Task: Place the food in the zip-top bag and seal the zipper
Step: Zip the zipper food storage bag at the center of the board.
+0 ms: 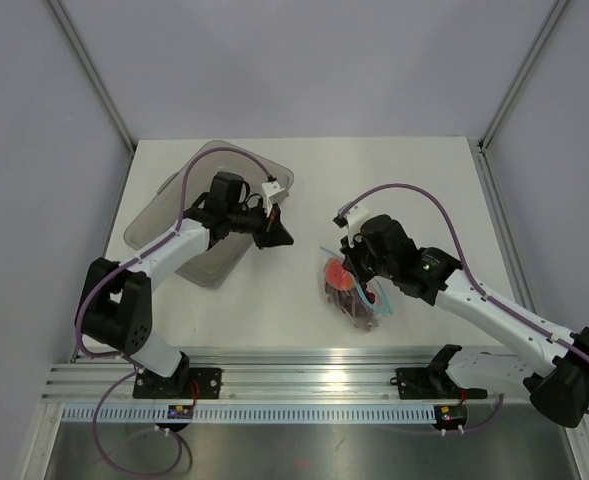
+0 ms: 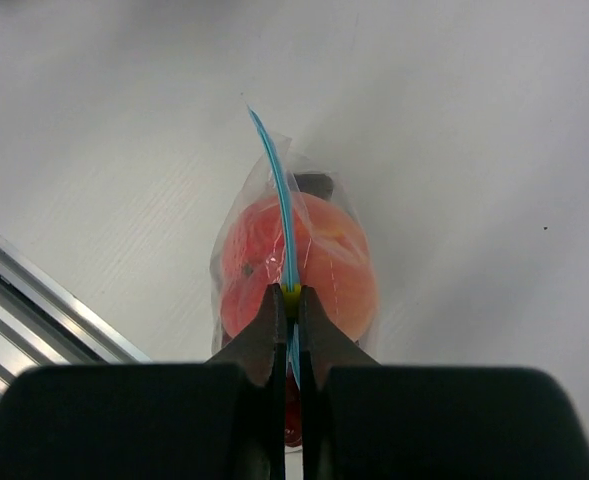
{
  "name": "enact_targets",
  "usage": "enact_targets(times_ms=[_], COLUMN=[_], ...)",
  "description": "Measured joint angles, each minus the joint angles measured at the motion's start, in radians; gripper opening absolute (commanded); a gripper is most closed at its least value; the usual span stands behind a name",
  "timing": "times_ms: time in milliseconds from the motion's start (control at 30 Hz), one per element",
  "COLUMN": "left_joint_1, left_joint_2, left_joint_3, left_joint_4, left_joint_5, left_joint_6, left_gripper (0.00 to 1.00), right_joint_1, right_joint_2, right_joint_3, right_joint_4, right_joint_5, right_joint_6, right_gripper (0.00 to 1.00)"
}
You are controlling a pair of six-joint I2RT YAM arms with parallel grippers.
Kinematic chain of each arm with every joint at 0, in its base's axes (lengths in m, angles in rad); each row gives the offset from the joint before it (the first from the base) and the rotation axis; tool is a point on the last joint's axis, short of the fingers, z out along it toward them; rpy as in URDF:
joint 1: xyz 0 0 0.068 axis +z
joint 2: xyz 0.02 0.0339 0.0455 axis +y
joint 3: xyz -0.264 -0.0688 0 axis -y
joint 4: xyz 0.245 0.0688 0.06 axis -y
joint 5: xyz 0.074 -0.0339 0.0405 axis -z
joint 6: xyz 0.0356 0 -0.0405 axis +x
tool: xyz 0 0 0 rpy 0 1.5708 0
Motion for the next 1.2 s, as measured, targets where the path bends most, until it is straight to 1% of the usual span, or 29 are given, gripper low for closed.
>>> enact_targets(times_ms=[33,67,100,133,167,200,267,400,467,600,767,900,933,1000,1033,1067,1167,1200], left_joint_1=[0.0,-0.002,-0.002,-0.003,-0.005,-0.009,-0.019,-0.05,-0.062,-0.069,-0.093,-0.146,-0.157,-0.172,-0.179,-0.182,-0.194,-0.198], left_joint_2=[0.002,0.005,0.009,0.015,0.021,0.023,0.02,-0.038,-0.073,-0.103,-0.076,-0.045,-0.042,-0.039,-0.037,-0.035,-0.019,-0.013], left_joint_3=[0.0,0.002,0.004,0.008,0.01,0.01,0.009,-0.024,-0.032,-0.033,-0.008,0.026,0.026,0.026,0.026,0.027,0.03,0.031], left_joint_4=[0.0,-0.003,-0.005,-0.011,-0.012,-0.012,-0.014,0.026,0.053,0.11,0.069,0.026,0.022,0.019,0.017,0.016,0.011,0.007], left_joint_5=[0.002,0.006,0.011,0.021,0.03,0.034,0.038,0.032,0.041,0.077,0.115,0.115,0.117,0.121,0.123,0.125,0.132,0.134], left_joint_6=[0.0,0.0,0.001,0.001,-0.002,-0.001,0.001,0.034,0.064,0.141,0.247,0.32,0.332,0.347,0.354,0.357,0.372,0.374], left_gripper=[0.0,0.06,0.16,0.29,0.46,0.5,0.55,0.61,0.63,0.73,0.73,0.69,0.66,0.63,0.58,0.55,0.49,0.49], right_joint_1=[0.0,0.0,0.0,0.0,0.0,0.0,0.0,0.0,0.0,0.0,0.0,0.0,0.0,0.0,0.0,0.0,0.0,0.0], right_joint_2=[0.0,0.0,0.0,0.0,0.0,0.0,0.0,-0.001,-0.001,-0.001,0.0,0.0,0.0,0.0,0.0,0.0,0.002,0.003], right_joint_3=[0.0,0.0,0.0,0.0,0.0,0.0,0.0,0.0,0.0,0.0,0.0,0.0,0.0,0.0,0.0,0.0,0.0,0.0], right_joint_4=[-0.002,-0.003,-0.004,-0.004,-0.003,-0.002,0.0,0.002,0.002,0.002,0.002,0.002,0.002,0.002,0.002,0.002,0.004,0.006], right_joint_5=[0.002,0.001,0.0,-0.001,-0.003,-0.01,-0.021,-0.035,-0.048,-0.072,-0.084,-0.095,-0.098,-0.104,-0.105,-0.106,-0.107,-0.107], right_joint_6=[-0.002,-0.004,-0.005,-0.006,-0.006,-0.01,-0.021,-0.035,-0.038,-0.043,-0.048,-0.05,-0.05,-0.051,-0.053,-0.054,-0.056,-0.057], right_gripper=[0.0,0.0,0.0,0.0,0.0,0.0,0.0,0.0,0.0,0.0,0.0,0.0,0.0,0.0,0.0,0.0,0.0,0.0])
